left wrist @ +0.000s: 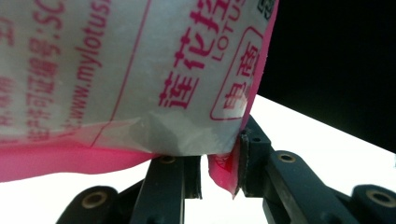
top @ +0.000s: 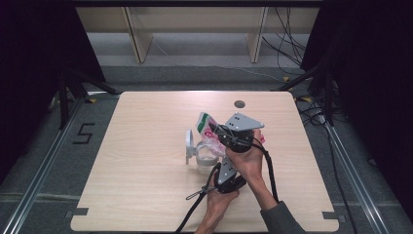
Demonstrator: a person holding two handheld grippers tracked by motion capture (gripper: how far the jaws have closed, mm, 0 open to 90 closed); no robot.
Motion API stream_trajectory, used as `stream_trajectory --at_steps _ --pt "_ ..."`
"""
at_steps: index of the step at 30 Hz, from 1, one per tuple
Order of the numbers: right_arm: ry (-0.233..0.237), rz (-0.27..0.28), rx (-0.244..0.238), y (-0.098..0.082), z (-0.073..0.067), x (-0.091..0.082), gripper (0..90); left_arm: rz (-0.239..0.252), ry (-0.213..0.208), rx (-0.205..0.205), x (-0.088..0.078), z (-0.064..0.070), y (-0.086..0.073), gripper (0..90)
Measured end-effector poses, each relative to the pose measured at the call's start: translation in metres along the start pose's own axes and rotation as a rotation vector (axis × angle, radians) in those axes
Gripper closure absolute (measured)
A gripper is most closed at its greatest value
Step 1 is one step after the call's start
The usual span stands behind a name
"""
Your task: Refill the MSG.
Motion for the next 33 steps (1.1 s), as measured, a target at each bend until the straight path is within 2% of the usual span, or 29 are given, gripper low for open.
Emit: stream_trajectory --at_steps 1,3,5,9,11,12,13,14,16,17,20,21,22,23,24,25,27,29,32,33 --pt "-0.006 0.005 0.003 -0.0001 -0.0001 0.0009 90.0 -0.002 -0.001 0.001 0.0 -0.0003 -0.0001 74.0" --pt "-0.012 0.006 -0.029 -0.0002 0.0013 0.0018 90.0 0.0 -0.001 -0.002 0.0005 -0.0003 -0.0006 73.9" --pt "-0.013 0.011 -0.026 -0.0004 0.0008 0.0023 90.0 0.003 0.0 -0.001 0.0004 -0.0001 -0.0006 74.0" --pt "-0.009 -0.001 0.004 -0.0011 -0.0002 0.0016 90.0 0.0 -0.001 0.001 0.0008 -0.0004 -0.0008 74.0" --pt "-0.007 -0.003 -0.011 -0.0008 0.0007 0.002 90.0 0.003 -0.001 0.002 0.0005 -0.0001 -0.0008 74.0" --pt "-0.009 -0.011 0.025 -0.0015 -0.0012 0.0007 90.0 0.001 -0.001 0.005 0.0001 -0.0002 -0.0004 74.0" --pt "-0.004 0.001 -0.004 -0.0003 0.0009 0.0012 90.0 0.003 0.001 0.004 0.0 -0.0002 -0.0002 74.0" --pt "-0.008 0.002 0.005 -0.0002 0.0001 0.0006 90.0 0.005 0.0 0.002 0.0003 -0.0001 -0.0001 74.0" --pt "-0.014 0.005 -0.022 -0.0007 -0.0011 0.0024 90.0 0.007 0.0 0.002 0.0012 0.0001 -0.0003 74.1" --pt "-0.005 -0.011 -0.036 -0.0006 -0.001 0.0025 90.0 0.009 0.0 -0.002 0.0011 0.0003 -0.0001 74.1" --pt "0.003 -0.003 -0.012 0.0002 -0.0019 0.0015 90.0 0.013 0.0 0.001 0.0006 -0.0003 0.0012 74.2" --pt "-0.009 0.015 -0.026 0.001 -0.0015 0.0014 90.0 0.015 -0.002 -0.001 0.0011 -0.0002 0.0015 74.2" --pt "-0.006 0.001 -0.025 0.0006 -0.0025 0.0012 90.0 0.012 -0.005 0.0 0.0013 0.0 0.0011 74.2" --pt "-0.008 -0.008 -0.036 0.0005 -0.0022 0.0019 90.0 0.023 0.001 -0.02 0.0026 0.0017 0.0011 74.2" --pt "-0.013 -0.006 -0.033 -0.0006 -0.0024 0.0034 90.0 -0.014 -0.012 0.027 0.0003 -0.0012 0.0004 74.1" --pt "-0.004 -0.016 -0.016 -0.0009 -0.0025 0.0035 90.0 0.011 -0.005 -0.002 0.0014 0.0002 0.0008 74.2" --pt "0.013 -0.005 -0.015 0.0004 -0.0019 0.0018 90.0 0.022 0.0 -0.003 0.0019 0.0007 0.0016 74.2" --pt "0.004 0.014 -0.015 0.001 -0.0012 0.0009 90.0 0.024 -0.004 -0.003 0.0023 0.0011 0.0015 74.2" --pt "-0.005 -0.001 -0.016 0.0 -0.0016 0.0023 90.0 0.023 -0.002 -0.008 0.0025 0.0013 0.0012 74.2" --pt "0.005 -0.003 -0.017 0.0002 -0.0017 0.0018 90.0 0.023 -0.002 -0.004 0.0021 0.0013 0.0012 74.2"
Point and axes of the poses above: each handheld gripper's, and its own axes: x roughly forward along the jaws, y roughly out of its top, z roughly to its right, the point moved 1 cm from there along x, roughly forward along the jaws, and after that the axes turned 14 degrees about x, right-handed, at the moved point
